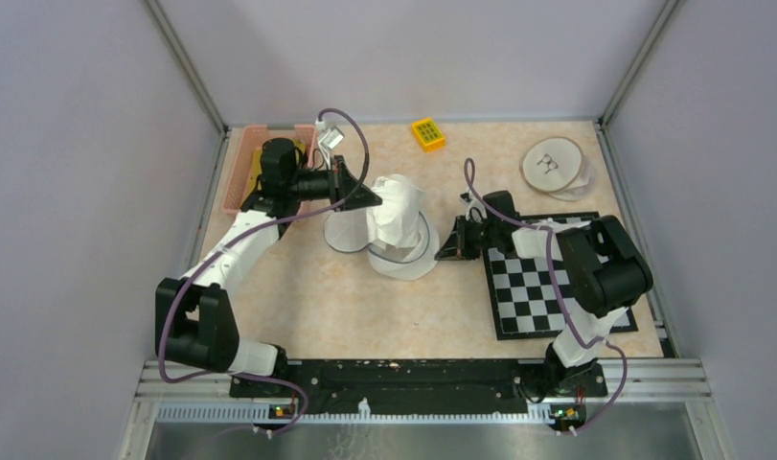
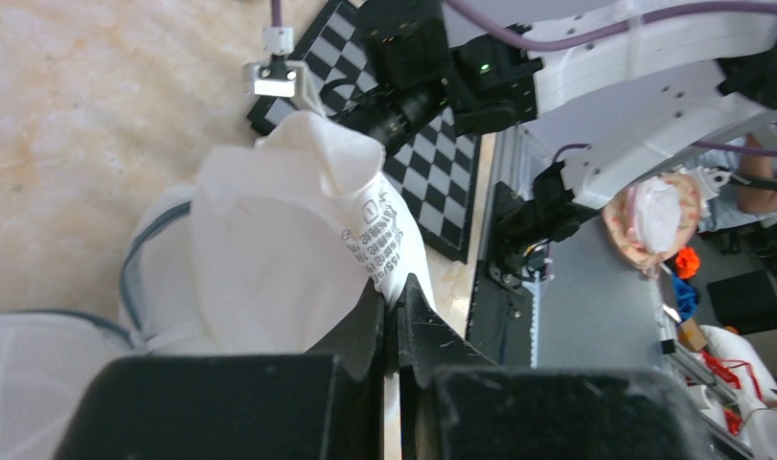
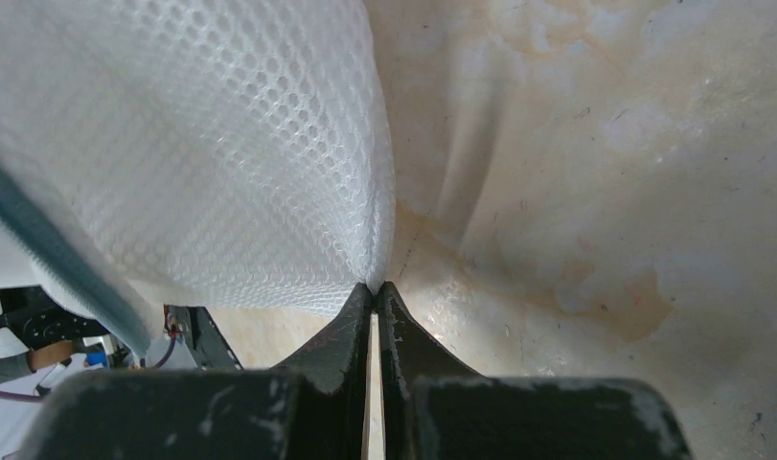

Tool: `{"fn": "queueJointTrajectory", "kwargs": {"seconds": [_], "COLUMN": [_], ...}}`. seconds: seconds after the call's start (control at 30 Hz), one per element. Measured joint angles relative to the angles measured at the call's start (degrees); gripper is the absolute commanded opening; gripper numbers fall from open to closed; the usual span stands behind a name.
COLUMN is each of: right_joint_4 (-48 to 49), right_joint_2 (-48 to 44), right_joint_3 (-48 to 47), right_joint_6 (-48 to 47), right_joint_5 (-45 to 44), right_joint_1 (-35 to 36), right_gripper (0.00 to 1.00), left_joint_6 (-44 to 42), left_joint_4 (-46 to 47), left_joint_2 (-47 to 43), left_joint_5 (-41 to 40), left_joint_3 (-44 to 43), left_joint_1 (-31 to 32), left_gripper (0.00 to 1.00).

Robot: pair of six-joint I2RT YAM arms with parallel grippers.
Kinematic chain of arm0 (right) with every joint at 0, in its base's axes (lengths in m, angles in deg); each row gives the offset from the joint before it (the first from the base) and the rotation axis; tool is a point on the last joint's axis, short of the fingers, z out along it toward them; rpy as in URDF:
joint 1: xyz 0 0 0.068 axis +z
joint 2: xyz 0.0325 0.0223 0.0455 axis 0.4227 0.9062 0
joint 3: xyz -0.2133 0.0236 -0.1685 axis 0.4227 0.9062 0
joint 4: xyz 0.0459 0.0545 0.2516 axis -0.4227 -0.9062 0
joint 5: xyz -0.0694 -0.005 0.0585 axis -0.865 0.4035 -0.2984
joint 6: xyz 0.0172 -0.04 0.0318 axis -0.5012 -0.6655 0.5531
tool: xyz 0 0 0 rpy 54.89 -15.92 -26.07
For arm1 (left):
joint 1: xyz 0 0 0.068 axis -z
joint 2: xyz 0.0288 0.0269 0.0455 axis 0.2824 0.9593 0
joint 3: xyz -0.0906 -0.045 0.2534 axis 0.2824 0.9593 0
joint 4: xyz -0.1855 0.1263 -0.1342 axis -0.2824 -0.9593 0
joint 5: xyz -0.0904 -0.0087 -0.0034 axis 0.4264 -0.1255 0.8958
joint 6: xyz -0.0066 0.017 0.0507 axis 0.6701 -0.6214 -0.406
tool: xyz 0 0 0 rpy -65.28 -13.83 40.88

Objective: Unzip the laundry bag and remove the bra
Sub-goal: Pick up the bra from the laundry bag.

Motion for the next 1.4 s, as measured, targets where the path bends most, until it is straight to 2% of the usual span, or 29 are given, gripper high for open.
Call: {"fn": "queueJointTrajectory", "kwargs": {"seconds": [0.07,0.2,0.4,0.53,0.6,0.83,1.03,1.2,1.4], "right_joint_4": [0.02,-0.13,-2.32,-5.77,-7.61,-13.40,-14.80,-8.59,5.79], "right_joint_2": [0.00,0.00,-0.79,-4.72,-7.21,-15.30,-18.95,-20.11,-18.95], "right_joint_3": [-0.02,-0.07,-1.53,-2.99,-4.39,-10.03,-16.41,-17.94,-18.05], "right_joint_6": [0.00,-0.22,-0.74,-2.14,-3.17,-7.63,-8.22,-0.33,15.28], "right_joint_5": [0.02,0.13,1.73,3.37,4.15,7.58,12.07,15.30,16.98], "right_joint_1": [0.00,0.00,-0.85,-1.99,-2.29,-4.17,-5.25,-5.25,-5.11], "right_gripper": [0.02,0.26,0.48,0.63,0.67,0.71,0.72,0.72,0.74], "left_joint_6": [2.32,5.11,-0.24,-2.60,-1.70,7.30,17.90,25.73,31.08], "left_joint_4": [2.32,4.72,0.31,-0.92,0.11,11.21,23.02,30.84,34.80], "left_joint_2": [-0.17,-0.50,-1.57,-3.06,-3.67,-4.74,-5.55,-5.79,-6.01], "left_joint_5": [0.74,1.03,0.76,1.66,2.25,1.95,-1.73,-5.79,-8.70], "left_joint_3": [-0.15,-0.72,-4.46,-6.32,-6.29,-4.24,-1.77,-0.59,-0.37], "left_joint_1": [0.00,0.00,0.00,0.00,0.00,-0.11,-0.37,-0.37,-0.37], "left_gripper": [0.00,0.00,0.00,0.00,0.00,0.00,0.00,0.00,0.00]}}
